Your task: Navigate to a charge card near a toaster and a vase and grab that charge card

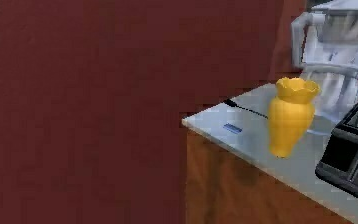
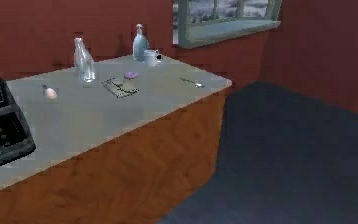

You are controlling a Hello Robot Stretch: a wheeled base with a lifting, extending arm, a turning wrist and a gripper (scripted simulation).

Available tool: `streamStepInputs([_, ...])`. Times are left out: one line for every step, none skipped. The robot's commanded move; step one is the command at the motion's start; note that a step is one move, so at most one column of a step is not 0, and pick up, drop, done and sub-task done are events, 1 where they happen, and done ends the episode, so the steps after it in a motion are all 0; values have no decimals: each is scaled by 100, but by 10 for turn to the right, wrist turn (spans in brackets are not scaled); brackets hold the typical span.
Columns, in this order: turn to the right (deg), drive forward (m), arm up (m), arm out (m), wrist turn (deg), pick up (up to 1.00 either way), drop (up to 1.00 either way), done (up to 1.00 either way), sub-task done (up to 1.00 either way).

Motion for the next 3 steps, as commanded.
streamStepInputs([0, 50, 0, 0, 0, 0, 0, 0, 0])
streamStepInputs([-450, 0, 0, 0, 0, 0, 0, 0, 0])
streamStepInputs([-90, 0, 0, 0, 0, 0, 0, 0, 0])
